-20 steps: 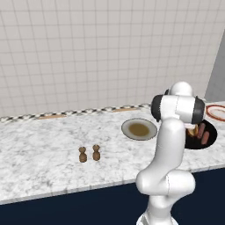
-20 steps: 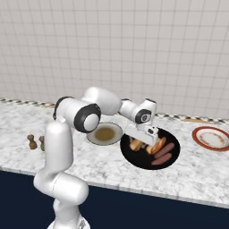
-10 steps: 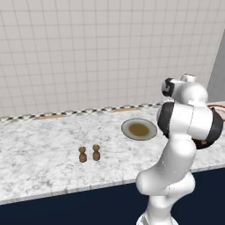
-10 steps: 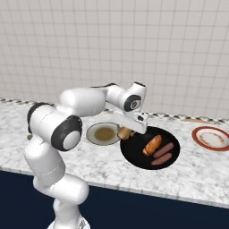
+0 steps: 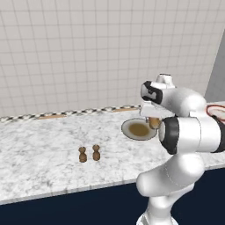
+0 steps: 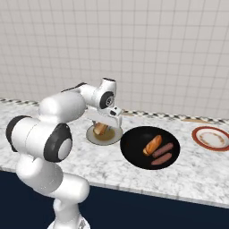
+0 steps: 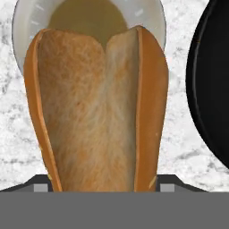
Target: Place one bun and one sausage from the bowl on each plate.
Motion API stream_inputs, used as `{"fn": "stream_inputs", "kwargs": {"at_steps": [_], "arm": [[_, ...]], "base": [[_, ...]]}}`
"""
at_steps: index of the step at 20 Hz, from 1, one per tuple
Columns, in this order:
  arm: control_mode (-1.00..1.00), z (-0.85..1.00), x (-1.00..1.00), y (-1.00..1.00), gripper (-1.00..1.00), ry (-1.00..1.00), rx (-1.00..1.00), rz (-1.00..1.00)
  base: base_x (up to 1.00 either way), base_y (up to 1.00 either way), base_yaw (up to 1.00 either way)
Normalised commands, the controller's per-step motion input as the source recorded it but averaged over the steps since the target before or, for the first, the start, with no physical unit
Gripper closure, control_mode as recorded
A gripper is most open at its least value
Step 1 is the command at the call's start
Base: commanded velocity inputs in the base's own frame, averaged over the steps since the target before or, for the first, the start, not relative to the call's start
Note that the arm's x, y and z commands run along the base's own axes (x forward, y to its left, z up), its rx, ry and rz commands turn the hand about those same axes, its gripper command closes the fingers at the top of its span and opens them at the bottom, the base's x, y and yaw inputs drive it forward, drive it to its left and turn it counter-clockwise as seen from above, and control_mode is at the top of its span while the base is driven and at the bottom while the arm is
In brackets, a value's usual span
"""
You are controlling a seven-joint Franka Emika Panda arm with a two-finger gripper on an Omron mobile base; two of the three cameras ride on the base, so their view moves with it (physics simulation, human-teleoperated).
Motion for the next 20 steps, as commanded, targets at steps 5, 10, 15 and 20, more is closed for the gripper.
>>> {"fn": "stream_inputs", "kwargs": {"at_steps": [5, 10, 15, 20], "arm": [[-1.0, -0.13, 0.89, 0.77, 1.0, 0.06, -0.03, -0.05], [-1.0, -0.45, 0.49, 0.03, 1.0, 0.11, -0.04, 0.0], [-1.0, -0.39, 0.68, 0.0, 1.0, 0.04, -0.01, 0.0], [-1.0, -0.53, 0.56, 0.0, -1.0, 0.09, -0.01, 0.0]], "base": [[0.0, 0.0, 0.0], [0.0, 0.0, 0.0], [0.0, 0.0, 0.0], [0.0, 0.0, 0.0]]}}
